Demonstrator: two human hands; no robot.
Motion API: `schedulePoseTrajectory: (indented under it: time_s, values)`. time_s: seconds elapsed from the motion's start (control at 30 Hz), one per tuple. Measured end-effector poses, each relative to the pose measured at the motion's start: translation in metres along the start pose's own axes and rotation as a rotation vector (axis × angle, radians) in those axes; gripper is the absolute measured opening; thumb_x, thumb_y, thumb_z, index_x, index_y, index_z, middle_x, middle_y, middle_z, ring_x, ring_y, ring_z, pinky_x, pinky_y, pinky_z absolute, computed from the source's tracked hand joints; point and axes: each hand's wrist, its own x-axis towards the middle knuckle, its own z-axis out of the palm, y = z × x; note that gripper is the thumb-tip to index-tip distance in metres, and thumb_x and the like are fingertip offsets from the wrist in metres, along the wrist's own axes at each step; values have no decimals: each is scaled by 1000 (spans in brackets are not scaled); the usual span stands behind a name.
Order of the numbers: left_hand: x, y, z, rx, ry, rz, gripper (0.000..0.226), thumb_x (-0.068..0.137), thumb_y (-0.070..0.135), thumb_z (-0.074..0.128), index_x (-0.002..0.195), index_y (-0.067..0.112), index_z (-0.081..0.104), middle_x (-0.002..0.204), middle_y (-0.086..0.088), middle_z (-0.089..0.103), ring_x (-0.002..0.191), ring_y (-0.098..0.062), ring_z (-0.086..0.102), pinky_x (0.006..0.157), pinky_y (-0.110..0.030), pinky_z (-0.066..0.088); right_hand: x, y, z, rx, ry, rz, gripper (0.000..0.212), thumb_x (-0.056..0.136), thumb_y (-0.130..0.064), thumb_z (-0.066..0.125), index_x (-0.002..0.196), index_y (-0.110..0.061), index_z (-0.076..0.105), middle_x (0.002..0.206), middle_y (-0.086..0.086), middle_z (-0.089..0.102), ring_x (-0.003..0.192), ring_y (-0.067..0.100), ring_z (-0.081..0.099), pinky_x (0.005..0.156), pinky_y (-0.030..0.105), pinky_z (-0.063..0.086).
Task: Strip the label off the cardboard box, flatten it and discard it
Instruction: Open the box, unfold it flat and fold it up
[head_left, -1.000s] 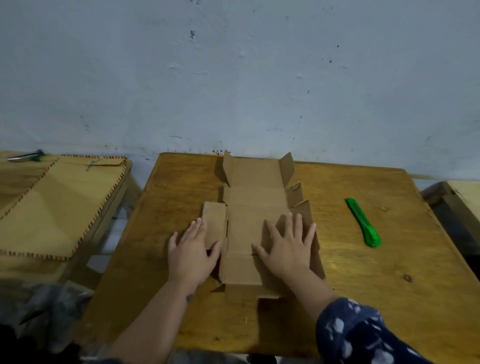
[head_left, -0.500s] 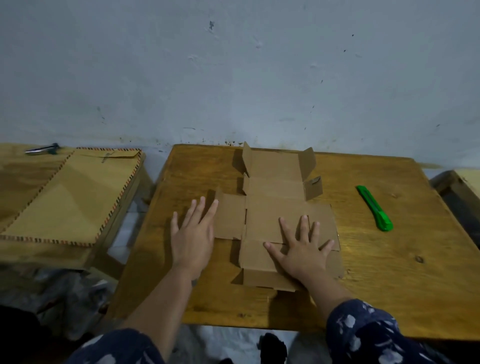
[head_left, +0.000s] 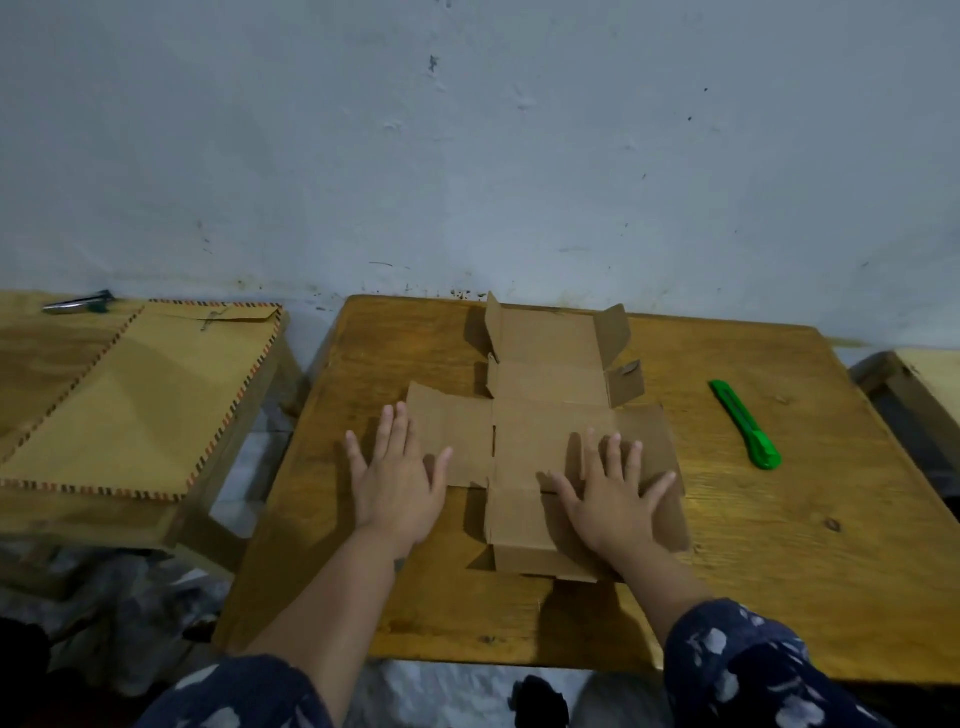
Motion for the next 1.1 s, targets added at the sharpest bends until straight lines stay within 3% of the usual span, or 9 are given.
schedulePoseTrajectory:
  time_s: [0.13, 0.33, 0.5, 0.57, 0.63, 0.73, 0.9, 1.0, 1.1]
  values:
    - [15, 38, -13, 156, 90, 146, 69, 96, 52, 11, 151, 11, 4, 160, -7, -7, 146, -20, -15, 114, -51, -14, 23, 3, -30, 39, 274, -46, 56, 97, -34, 38, 149, -23, 20, 160, 7, 14, 148, 26, 0, 117, 54, -5]
    - [45, 72, -3, 211, -68, 228, 76, 92, 62, 12, 151, 16, -4, 159, -6, -13, 144, -21, -20, 115, -54, -10, 87, 12, -57, 3, 295, -77, 52, 96, -21, 36, 147, -17, 28, 156, 9, 23, 144, 27, 15, 115, 43, 15]
    - [49, 61, 21, 199, -171, 122, 92, 82, 77, 10, 149, 18, -15, 158, -3, -20, 144, -21, -22, 112, -55, -15, 145, 19, -72, 236, 256, 50, 47, 96, -22, 44, 143, -25, 38, 139, 11, 48, 121, 31, 47, 96, 43, 44]
    - [49, 52, 26, 188, -162, 121, 94, 78, 80, 2, 147, 21, -18, 157, -1, -22, 143, -20, -24, 112, -53, -16, 162, 20, -75, 426, 181, 98, 51, 97, -20, 46, 145, -28, 33, 126, 12, 59, 100, 29, 61, 77, 40, 54]
    - [49, 45, 31, 168, -148, 126, 96, 73, 82, -3, 146, 22, -20, 156, 1, -24, 142, -18, -26, 113, -52, -17, 173, 20, -75, 543, 159, 117, 53, 97, -17, 47, 146, -29, 31, 96, 7, 66, 71, 20, 60, 53, 31, 48]
    - [47, 40, 40, 133, -115, 132, 95, 72, 83, -6, 146, 24, -21, 154, 2, -27, 141, -17, -28, 113, -54, -16, 182, 21, -72, 669, 175, 142, 59, 95, -12, 50, 147, -27, 27, 67, -4, 54, 56, 13, 51, 47, 25, 43]
    - [44, 42, 48, 116, -60, 105, 94, 74, 82, -8, 147, 23, -11, 156, 1, -17, 143, -18, -21, 114, -55, -10, 189, 30, -68, 821, 139, 182, 63, 92, -12, 56, 147, -28, 30, 74, 0, 62, 69, 23, 64, 51, 26, 48]
    - [47, 41, 49, 113, -68, 96, 95, 75, 83, -6, 148, 23, -11, 157, 1, -16, 144, -18, -19, 114, -56, -9, 187, 34, -73, 1005, 127, 203, 65, 90, -6, 59, 146, -26, 32, 99, 12, 70, 70, 21, 68, 52, 22, 53]
    - [48, 43, 47, 127, -90, 95, 94, 75, 82, -4, 146, 22, -20, 156, 1, -24, 142, -17, -26, 113, -57, -11, 177, 37, -82, 1195, 103, 242, 64, 90, 0, 57, 145, -24, 34, 97, 12, 66, 68, 13, 65, 50, 16, 54]
